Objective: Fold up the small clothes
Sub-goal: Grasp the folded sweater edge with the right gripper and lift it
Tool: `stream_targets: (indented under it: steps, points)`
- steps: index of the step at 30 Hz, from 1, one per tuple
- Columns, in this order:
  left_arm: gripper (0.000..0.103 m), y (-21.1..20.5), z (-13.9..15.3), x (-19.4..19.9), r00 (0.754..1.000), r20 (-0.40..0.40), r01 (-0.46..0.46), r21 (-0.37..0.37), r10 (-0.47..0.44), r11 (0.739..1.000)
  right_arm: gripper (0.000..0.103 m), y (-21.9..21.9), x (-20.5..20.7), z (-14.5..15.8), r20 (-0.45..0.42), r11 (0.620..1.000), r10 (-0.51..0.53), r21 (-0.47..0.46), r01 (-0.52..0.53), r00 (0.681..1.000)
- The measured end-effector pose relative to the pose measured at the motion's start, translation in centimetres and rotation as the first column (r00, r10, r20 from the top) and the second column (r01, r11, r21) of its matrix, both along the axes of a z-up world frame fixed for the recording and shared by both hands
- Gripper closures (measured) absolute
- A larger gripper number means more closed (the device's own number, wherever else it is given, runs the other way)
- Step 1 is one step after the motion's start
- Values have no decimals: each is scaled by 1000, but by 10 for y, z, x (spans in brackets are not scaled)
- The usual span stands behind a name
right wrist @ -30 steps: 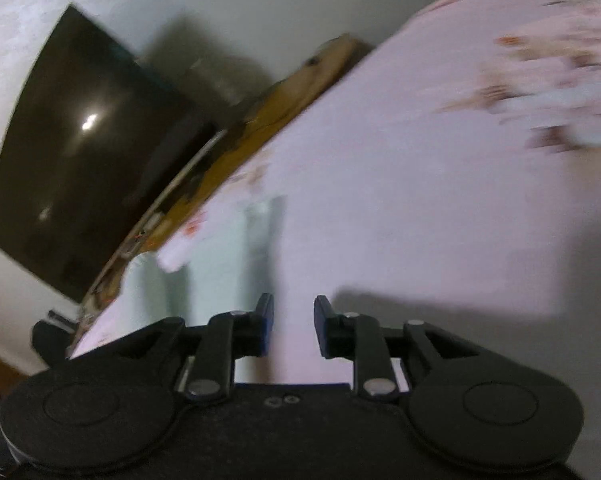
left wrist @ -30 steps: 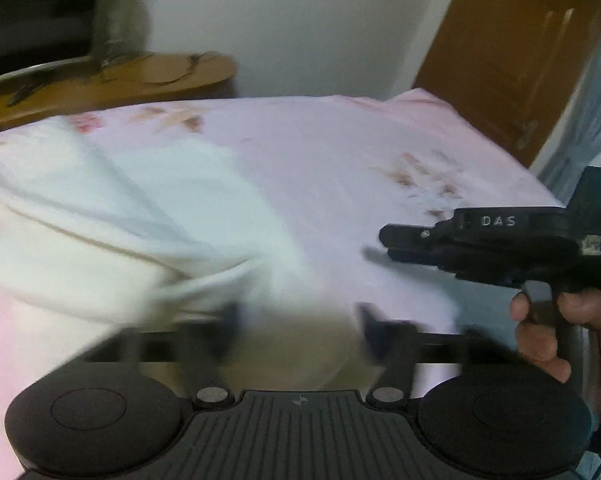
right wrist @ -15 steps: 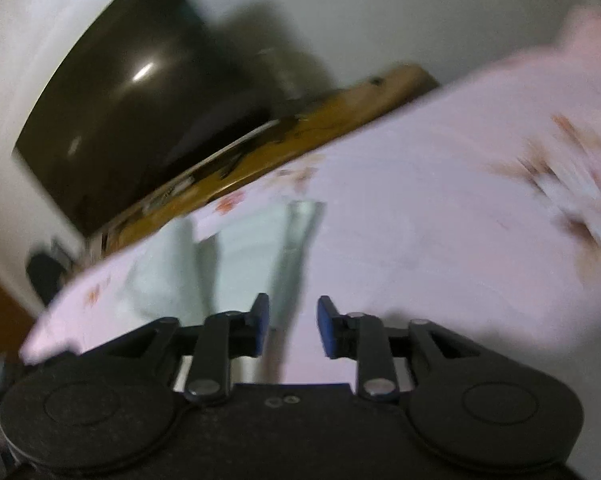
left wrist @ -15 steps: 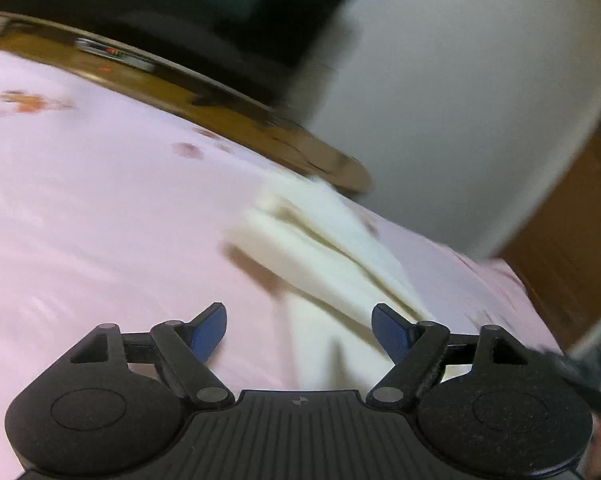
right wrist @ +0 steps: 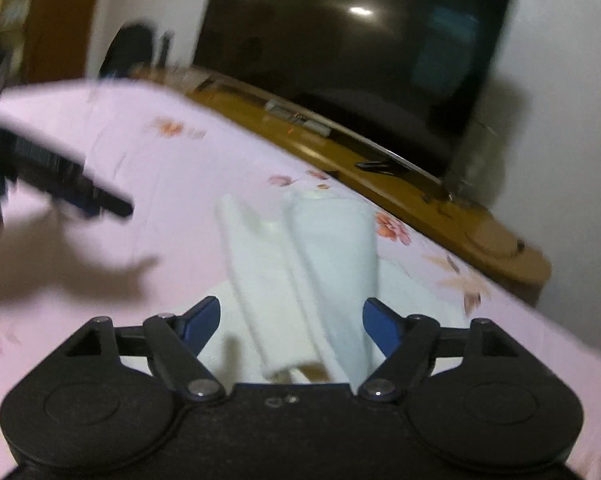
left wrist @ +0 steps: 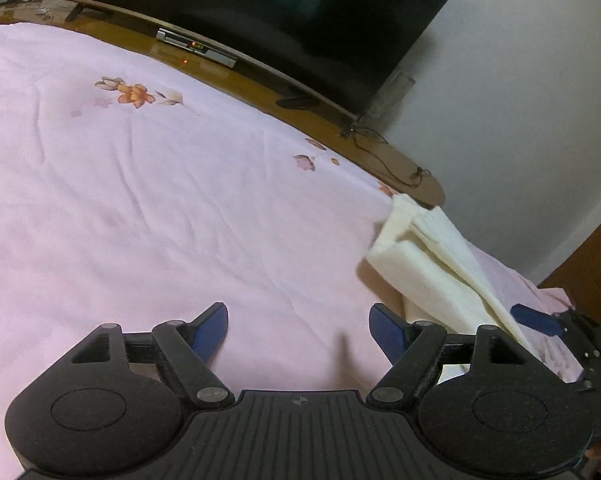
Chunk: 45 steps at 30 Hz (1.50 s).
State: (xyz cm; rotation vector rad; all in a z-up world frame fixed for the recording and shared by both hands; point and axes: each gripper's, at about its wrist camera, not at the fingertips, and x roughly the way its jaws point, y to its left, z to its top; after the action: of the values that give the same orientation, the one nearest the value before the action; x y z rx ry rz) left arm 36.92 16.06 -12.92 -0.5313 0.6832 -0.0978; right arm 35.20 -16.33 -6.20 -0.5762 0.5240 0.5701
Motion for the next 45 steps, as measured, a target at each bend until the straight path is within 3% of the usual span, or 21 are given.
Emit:
stream_targets:
  steps: [5,7,9,11,13,15,20,22,28,32,38,45]
  points:
    - [26,11,-5,10,1000,-1,12,-10,-12,1000,43,28,5,-15,59,980,29,-198,-17,998]
    - [26,12,-4,15,1000,2,17,-9,-17,1000,62,28,13,-14,63,978,-15,-205,28,998]
    - [26,11,-3,20,1000,6,23,-9,-23,1000,83,14,23,-2,18,994,-80,-69,81,997]
    - [26,10,-2,24,999,10,33,-11,-33,999,89,-17,44,17,-119,965,-187,166,205,975]
    - [26,7,-1,31,999,13,45,-12,-45,999,90,-60,61,28,-249,858,-266,380,346,931]
    - [26,2,-1,37,998,14,63,-12,-62,998,90,-101,74,23,-381,726,-294,508,464,877]
    - [26,-14,-1,50,994,7,107,-5,-107,994,88,-169,92,-35,-648,453,-280,562,692,709]
    - [26,-19,-1,53,993,6,122,-2,-122,993,86,-184,88,-46,-684,378,-222,597,708,695]
    - [26,-33,0,58,986,1,164,-14,-164,986,72,-194,83,-45,-686,371,-189,613,698,703]
    - [26,-42,3,51,978,13,208,-13,-208,978,67,-200,66,-37,-686,405,-157,611,680,710]
    - [26,-57,1,43,969,-2,246,-14,-246,969,67,-192,38,-40,-680,475,-125,599,645,723]
    - [26,-79,3,37,943,-9,333,-11,-333,943,67,-186,35,-38,-690,481,-114,591,647,715]
